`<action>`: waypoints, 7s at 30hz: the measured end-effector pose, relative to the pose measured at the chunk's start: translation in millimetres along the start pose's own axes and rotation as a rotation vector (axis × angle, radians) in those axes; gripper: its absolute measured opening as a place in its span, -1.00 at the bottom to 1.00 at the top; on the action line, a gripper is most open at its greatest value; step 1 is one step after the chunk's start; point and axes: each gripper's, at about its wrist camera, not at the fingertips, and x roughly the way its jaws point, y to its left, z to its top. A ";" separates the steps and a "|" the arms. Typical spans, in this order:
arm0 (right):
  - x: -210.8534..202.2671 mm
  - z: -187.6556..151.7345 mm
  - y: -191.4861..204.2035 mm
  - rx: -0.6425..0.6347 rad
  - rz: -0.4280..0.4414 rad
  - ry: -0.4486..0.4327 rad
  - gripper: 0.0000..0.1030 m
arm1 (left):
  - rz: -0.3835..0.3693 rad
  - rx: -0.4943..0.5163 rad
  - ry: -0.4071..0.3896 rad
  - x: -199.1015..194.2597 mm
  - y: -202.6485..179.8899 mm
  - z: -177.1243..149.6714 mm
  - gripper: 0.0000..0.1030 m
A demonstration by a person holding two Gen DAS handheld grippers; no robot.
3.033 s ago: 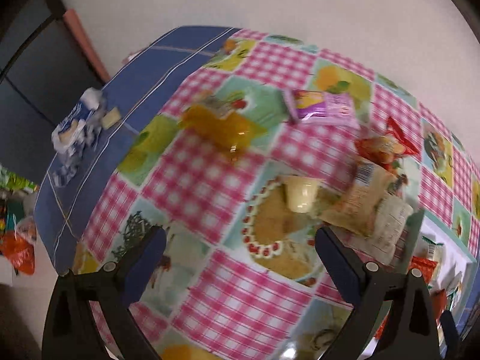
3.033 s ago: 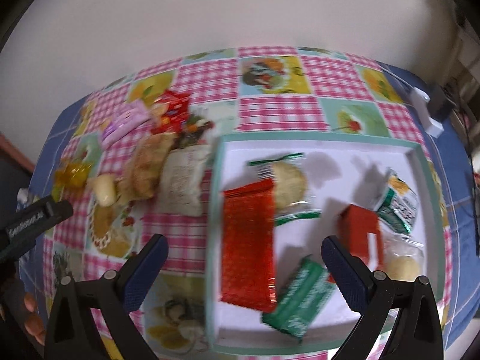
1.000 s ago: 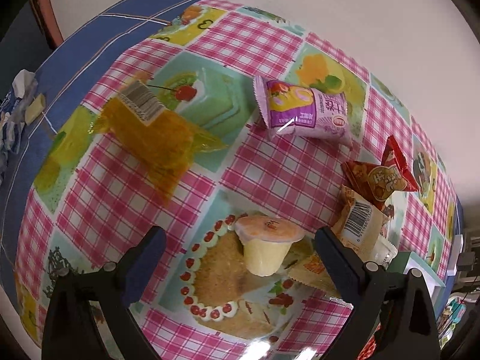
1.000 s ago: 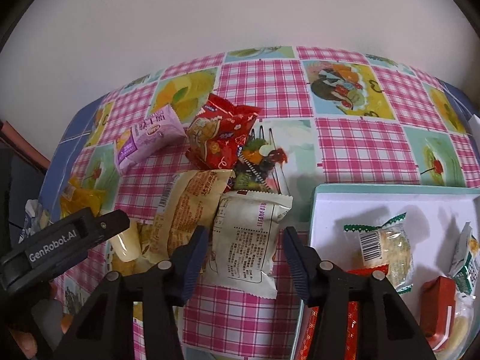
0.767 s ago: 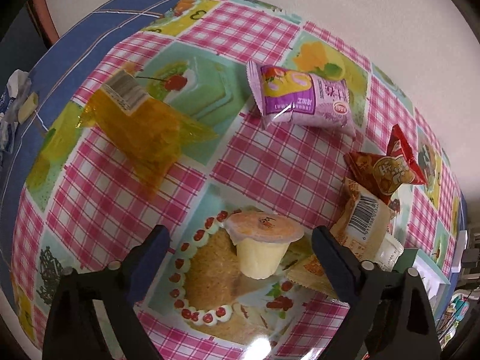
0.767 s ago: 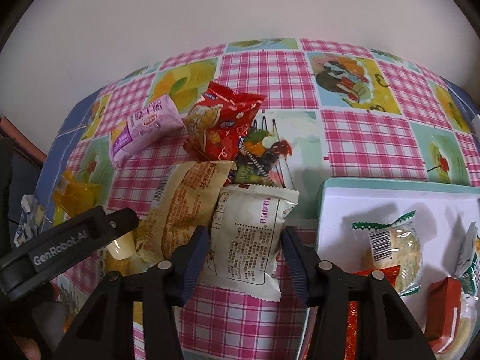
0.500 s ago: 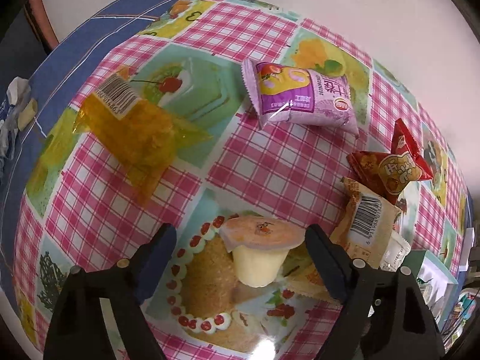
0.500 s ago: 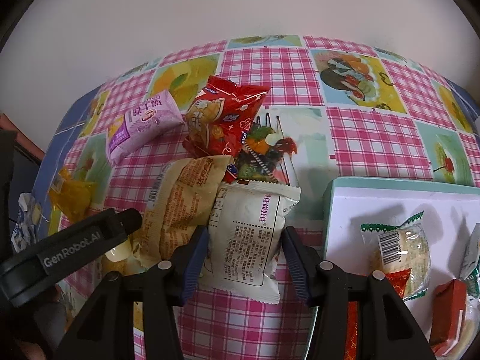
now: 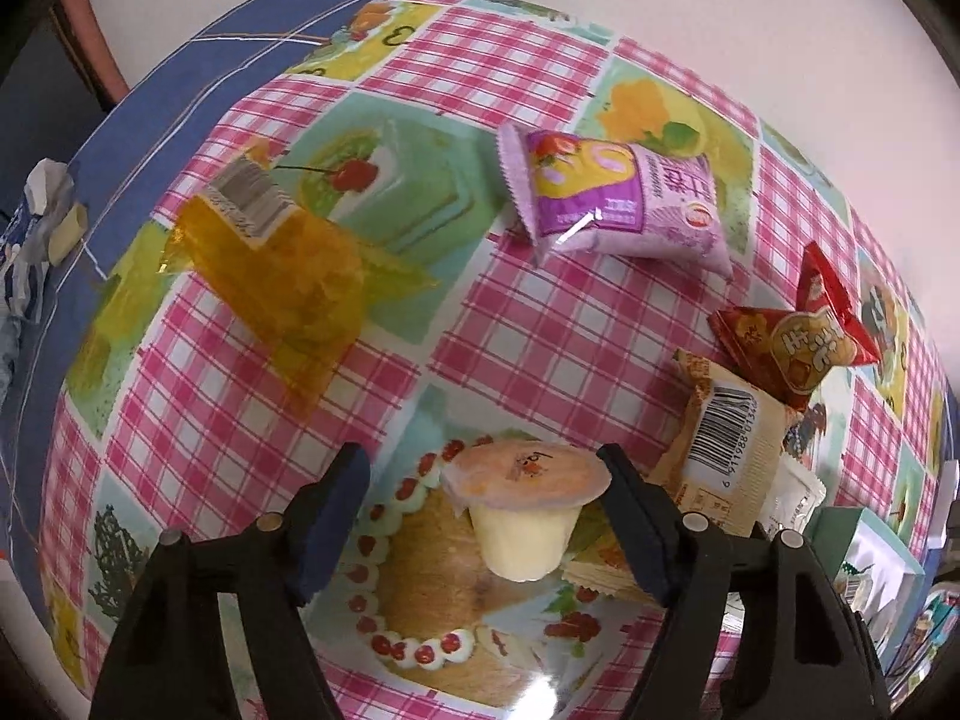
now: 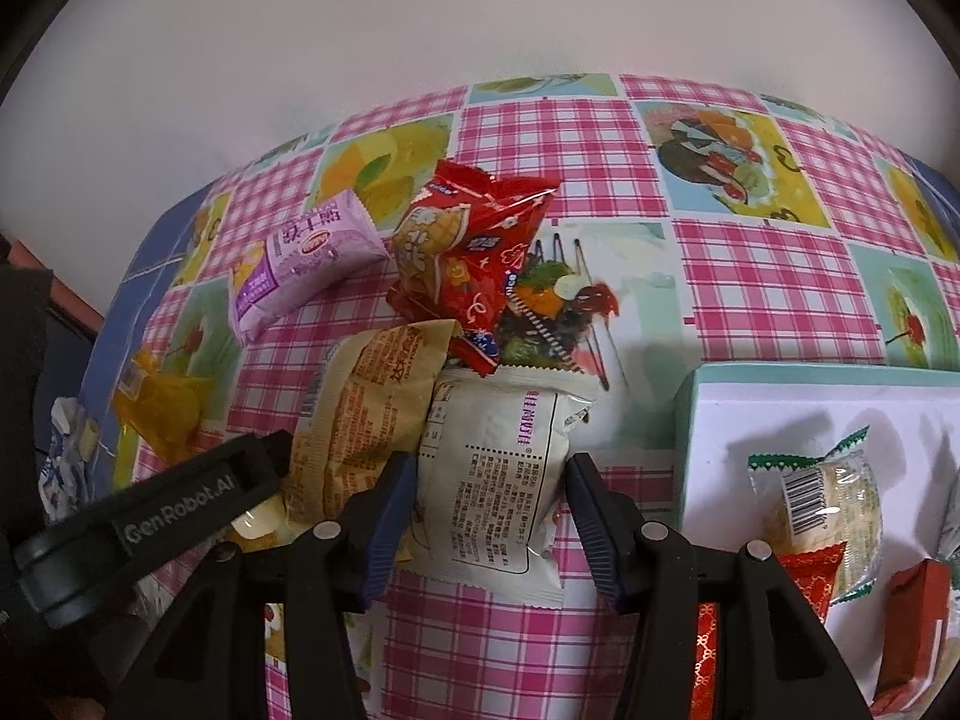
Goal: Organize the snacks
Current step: 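Grasp the pudding cup with the left tool while the right grasps the white printed packet, then carry the pudding cup and white packet over the white tray with both tools, then open both tools to release the cup and white packet into the tray, then withdraw both open tools from the tray toward the remaining snacks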
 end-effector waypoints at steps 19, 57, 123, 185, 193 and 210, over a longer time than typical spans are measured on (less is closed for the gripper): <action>17.0 -2.1 17.7 -0.116 -0.164 -0.040 0.35 | 0.057 0.013 0.008 7.8 18.1 -5.5 0.52; -23.8 10.3 2.9 -0.040 -0.145 -0.104 0.06 | -0.011 0.029 -0.091 -58.4 29.5 0.6 -0.13; -131.0 -64.4 -238.5 0.498 -0.279 -0.039 0.07 | -0.172 0.574 -0.113 -102.5 -191.1 -161.1 -0.12; -129.8 -56.1 -200.0 0.377 -0.199 -0.086 1.00 | 0.012 0.328 -0.270 -158.4 -100.4 -117.7 0.91; -134.0 -54.1 -182.5 0.341 -0.226 -0.081 1.00 | 0.058 0.373 -0.223 -156.4 -77.3 -112.6 0.91; -122.8 -52.9 -125.3 0.259 -0.185 -0.065 1.00 | 0.138 0.178 -0.162 -133.6 19.0 -69.5 0.91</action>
